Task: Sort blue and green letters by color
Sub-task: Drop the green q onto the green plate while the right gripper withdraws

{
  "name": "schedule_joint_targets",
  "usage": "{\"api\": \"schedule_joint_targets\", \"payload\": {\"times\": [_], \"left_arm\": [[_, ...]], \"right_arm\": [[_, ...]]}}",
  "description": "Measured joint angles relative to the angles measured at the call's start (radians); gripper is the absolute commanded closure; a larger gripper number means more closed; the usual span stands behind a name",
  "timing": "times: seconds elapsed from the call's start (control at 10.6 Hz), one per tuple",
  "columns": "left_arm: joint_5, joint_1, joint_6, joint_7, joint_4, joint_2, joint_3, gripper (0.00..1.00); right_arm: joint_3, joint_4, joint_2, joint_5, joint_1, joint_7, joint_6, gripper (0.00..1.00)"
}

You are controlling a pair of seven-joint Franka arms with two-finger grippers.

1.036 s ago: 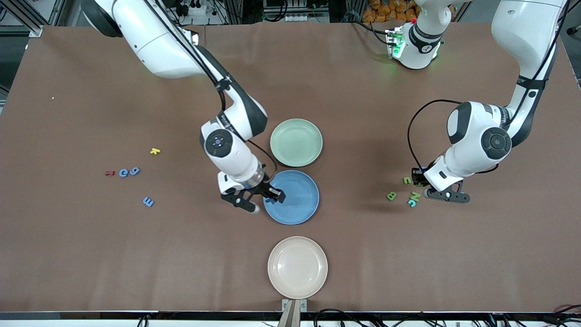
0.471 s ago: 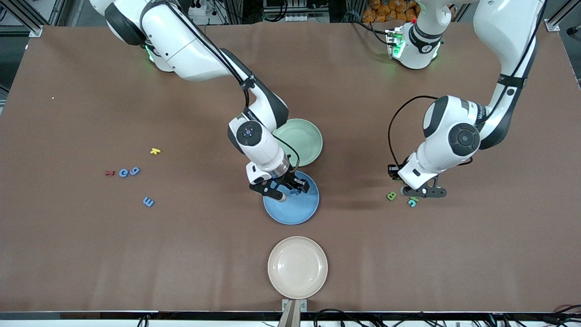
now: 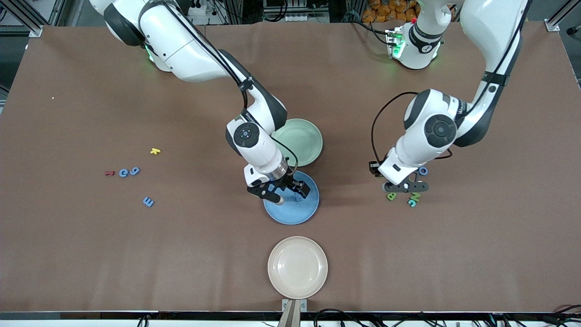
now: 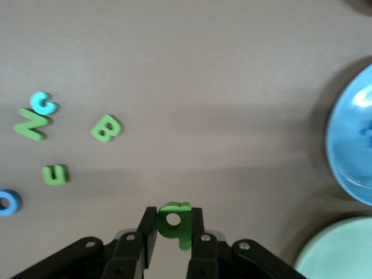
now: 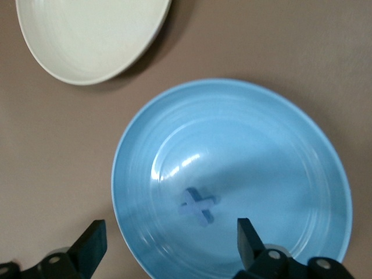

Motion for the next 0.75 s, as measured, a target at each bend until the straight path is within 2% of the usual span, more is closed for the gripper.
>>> {"api": "schedule_joint_targets", "payload": {"times": [0.28, 0.57, 0.75], "left_arm": [[0.000, -0.050, 0.000, -0.152, 0.018, 0.000, -0.058, 1.00], [0.000, -0.137, 0.000, -0.273, 0.037, 0.011, -0.061, 1.00], [0.000, -0.184, 0.000, -0.348, 0.065, 0.038, -0.060, 1.00]], "right_arm": [[-0.005, 0.006, -0.019, -0.051, -0.056, -0.001, -0.090, 0.00], [-0.006, 0.009, -0.077, -0.074, -0.167, -0.108, -0.297, 0.00], [-0.009, -0.001, -0.123, -0.075, -0.248, -0.192, -0.375, 0.00]]}}
